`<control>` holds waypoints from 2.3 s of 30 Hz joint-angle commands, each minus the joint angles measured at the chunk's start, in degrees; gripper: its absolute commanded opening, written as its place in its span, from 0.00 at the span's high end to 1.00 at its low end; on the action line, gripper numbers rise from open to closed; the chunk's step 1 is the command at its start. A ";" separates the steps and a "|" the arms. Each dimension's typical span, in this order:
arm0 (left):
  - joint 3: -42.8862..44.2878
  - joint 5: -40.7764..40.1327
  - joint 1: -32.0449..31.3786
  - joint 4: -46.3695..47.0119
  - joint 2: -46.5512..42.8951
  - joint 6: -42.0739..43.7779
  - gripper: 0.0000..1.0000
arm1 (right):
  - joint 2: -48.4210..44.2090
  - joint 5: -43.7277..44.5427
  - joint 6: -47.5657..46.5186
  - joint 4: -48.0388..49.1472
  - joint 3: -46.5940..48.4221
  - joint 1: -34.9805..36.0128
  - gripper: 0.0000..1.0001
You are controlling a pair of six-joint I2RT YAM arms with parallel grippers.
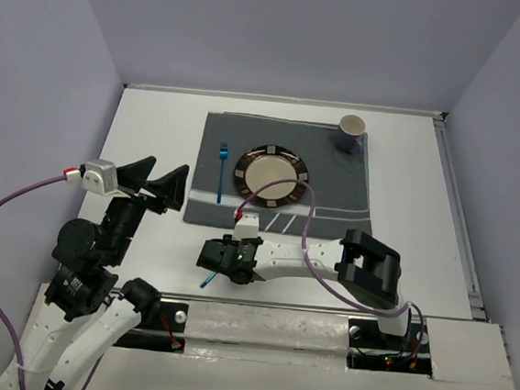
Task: Set the dinner table for one person
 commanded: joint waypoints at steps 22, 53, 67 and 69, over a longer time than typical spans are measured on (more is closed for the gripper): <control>-0.48 0.16 0.05 2.65 -0.19 0.29 0.06 | 8.48 5.19 5.81 -6.79 9.38 -0.57 0.62; -0.57 1.13 0.05 2.82 -0.02 -0.15 0.04 | -23.77 8.19 -38.26 8.74 -10.39 -27.34 1.00; -0.48 1.13 0.05 2.65 0.42 -0.50 0.02 | -10.95 -8.95 -52.37 18.78 -1.44 -47.67 1.00; -0.48 1.48 0.14 2.65 0.60 -0.50 0.01 | -8.49 -9.75 -52.55 19.22 -0.56 -48.29 1.00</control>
